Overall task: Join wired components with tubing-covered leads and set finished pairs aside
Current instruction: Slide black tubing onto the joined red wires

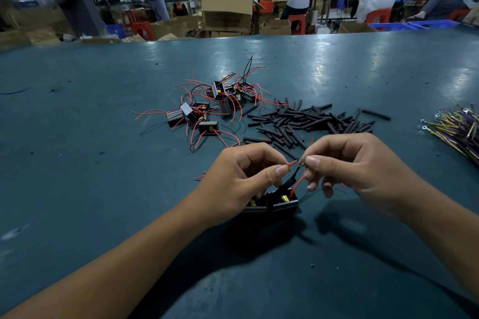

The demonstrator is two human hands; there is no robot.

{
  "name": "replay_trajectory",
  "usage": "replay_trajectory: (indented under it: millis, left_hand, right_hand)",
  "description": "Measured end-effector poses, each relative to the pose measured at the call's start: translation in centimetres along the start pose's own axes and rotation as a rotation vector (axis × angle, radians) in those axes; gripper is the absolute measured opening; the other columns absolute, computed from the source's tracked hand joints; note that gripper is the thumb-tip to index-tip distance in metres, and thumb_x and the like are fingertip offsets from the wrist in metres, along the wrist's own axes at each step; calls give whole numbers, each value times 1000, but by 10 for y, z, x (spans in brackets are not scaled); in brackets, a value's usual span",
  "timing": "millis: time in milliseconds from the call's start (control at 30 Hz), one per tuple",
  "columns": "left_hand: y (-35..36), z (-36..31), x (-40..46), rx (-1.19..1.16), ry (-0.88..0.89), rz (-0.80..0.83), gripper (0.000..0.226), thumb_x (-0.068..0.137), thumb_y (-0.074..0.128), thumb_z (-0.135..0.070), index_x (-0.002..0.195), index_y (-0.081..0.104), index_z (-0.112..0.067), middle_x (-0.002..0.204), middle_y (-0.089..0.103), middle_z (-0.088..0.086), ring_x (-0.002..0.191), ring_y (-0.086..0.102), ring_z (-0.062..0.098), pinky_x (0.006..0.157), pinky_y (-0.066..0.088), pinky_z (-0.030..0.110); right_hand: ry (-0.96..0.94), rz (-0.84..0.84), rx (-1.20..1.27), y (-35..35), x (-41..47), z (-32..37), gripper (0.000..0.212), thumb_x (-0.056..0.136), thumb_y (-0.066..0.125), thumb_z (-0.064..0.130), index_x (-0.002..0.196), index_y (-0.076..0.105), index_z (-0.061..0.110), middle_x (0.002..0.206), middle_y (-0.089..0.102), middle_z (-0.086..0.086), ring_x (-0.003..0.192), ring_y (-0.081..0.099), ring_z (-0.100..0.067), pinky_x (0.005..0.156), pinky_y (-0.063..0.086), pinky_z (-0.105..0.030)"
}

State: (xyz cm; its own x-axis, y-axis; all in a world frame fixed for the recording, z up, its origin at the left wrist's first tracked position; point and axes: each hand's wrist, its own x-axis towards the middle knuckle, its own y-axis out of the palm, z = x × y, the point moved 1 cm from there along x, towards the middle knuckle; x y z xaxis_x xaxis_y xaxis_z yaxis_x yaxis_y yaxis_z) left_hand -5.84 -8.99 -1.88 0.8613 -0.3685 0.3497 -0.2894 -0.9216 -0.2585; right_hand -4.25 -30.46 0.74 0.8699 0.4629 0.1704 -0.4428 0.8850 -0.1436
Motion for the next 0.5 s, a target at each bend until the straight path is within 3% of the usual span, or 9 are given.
replay_trajectory:
  millis: [267,500]
  left_hand:
    - [1,2,-2,-2,-4,7,9,94,66,-20,89,69,-26,74,68,-1,57,51,11,51,43,22]
    - [1,2,-2,19,-1,15,7,95,65,-22,90,69,-25,71,67,-4,56,52,9,51,44,22]
  right_hand:
    - [130,12,150,0,-1,0,22,69,77,29,79,78,10,75,72,-16,61,71,-22,47,50,-22]
    - [-13,-16,100,4,-3,0,5,76,73,19,80,74,15,73,71,-13,64,71,-25,50,51,-24]
